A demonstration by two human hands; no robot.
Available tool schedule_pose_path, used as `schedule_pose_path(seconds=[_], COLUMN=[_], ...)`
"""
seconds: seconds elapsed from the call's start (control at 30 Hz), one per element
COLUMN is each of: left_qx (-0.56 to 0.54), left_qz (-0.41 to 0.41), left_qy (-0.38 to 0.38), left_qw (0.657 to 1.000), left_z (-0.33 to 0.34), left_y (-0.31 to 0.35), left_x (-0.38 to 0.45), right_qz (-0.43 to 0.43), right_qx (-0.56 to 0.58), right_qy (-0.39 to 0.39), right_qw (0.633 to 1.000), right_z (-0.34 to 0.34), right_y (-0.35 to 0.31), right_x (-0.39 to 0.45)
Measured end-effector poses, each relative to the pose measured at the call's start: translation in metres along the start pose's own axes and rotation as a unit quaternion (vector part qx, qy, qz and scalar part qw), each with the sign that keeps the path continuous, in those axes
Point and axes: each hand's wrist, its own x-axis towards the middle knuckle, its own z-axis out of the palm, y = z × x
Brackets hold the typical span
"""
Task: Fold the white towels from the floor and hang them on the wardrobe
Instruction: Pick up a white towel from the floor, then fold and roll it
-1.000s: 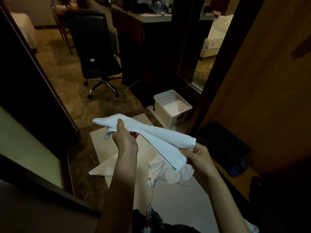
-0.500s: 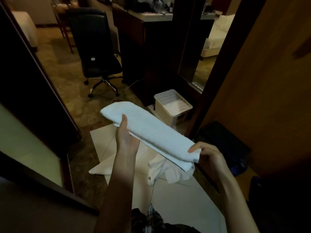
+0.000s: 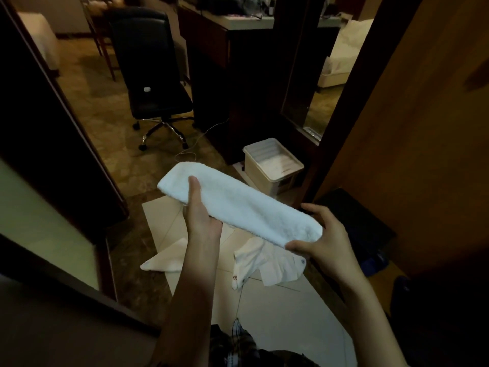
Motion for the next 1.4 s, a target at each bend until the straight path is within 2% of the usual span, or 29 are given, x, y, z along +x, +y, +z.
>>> schedule_pose_path(seconds=[0.1,0.2,0.27,0.33,0.4,0.5,0.57,0.67,0.77,0.87,0.93,1.03,1.07,1.1,1.17,1.27,1.3,1.4], left_qx=[0.013,0.001,0.005,0.037,0.067,0.156,0.263,0.436,0.589,0.682,0.733,0.727,0.718,0.704,0.689,0.663,0.652,0.617], left_qz=[-0.011,-0.007,0.031,0.07,0.083,0.079,0.089,0.15,0.234,0.357,0.439,0.56,0.586,0.612,0.629,0.64,0.646,0.683], left_qy=[0.035,-0.002,-0.019,-0.028,-0.047,-0.067,-0.112,-0.184,-0.255,-0.268,-0.263,-0.302,-0.315,-0.323,-0.34,-0.377,-0.386,-0.382], left_qw=[0.999,1.0,0.999,0.997,0.993,0.982,0.954,0.868,0.731,0.579,0.448,0.26,0.203,0.161,0.115,0.095,0.091,0.086], left_z=[-0.001,-0.003,-0.003,-0.003,-0.001,0.007,0.017,0.043,0.081,0.124,0.158,0.21,0.225,0.238,0.264,0.308,0.326,0.386], left_y=[0.002,0.005,0.01,0.013,0.015,0.023,0.029,0.039,0.043,0.032,0.017,-0.009,-0.018,-0.026,-0.044,-0.068,-0.077,-0.103], left_x=[0.002,0.004,0.008,0.014,0.023,0.043,0.059,0.075,0.085,0.101,0.106,0.106,0.105,0.104,0.101,0.091,0.086,0.065], right_qz=[0.065,0.097,0.12,0.134,0.131,0.09,0.059,-0.002,-0.072,-0.113,-0.112,-0.192,-0.195,-0.198,-0.192,-0.15,-0.137,-0.103], right_qx=[0.063,0.197,0.296,0.338,0.337,0.274,0.227,0.105,-0.061,-0.239,-0.356,-0.549,-0.594,-0.628,-0.671,-0.722,-0.723,-0.698], right_qy=[-0.06,-0.107,-0.099,-0.073,-0.045,-0.026,-0.014,0.026,0.087,0.118,0.112,0.128,0.13,0.143,0.164,0.168,0.186,0.222], right_qw=[0.994,0.97,0.942,0.929,0.931,0.957,0.972,0.994,0.992,0.957,0.921,0.803,0.77,0.739,0.697,0.654,0.651,0.673], right_z=[-0.001,-0.005,-0.01,-0.015,-0.025,-0.047,-0.064,-0.094,-0.125,-0.155,-0.175,-0.208,-0.22,-0.234,-0.262,-0.299,-0.316,-0.368], right_y=[0.009,0.015,0.016,0.014,0.013,0.003,-0.006,-0.018,-0.03,-0.046,-0.051,-0.047,-0.045,-0.043,-0.041,-0.06,-0.063,-0.078], right_x=[0.005,0.012,0.021,0.033,0.049,0.075,0.093,0.119,0.137,0.146,0.15,0.15,0.147,0.146,0.142,0.126,0.122,0.112])
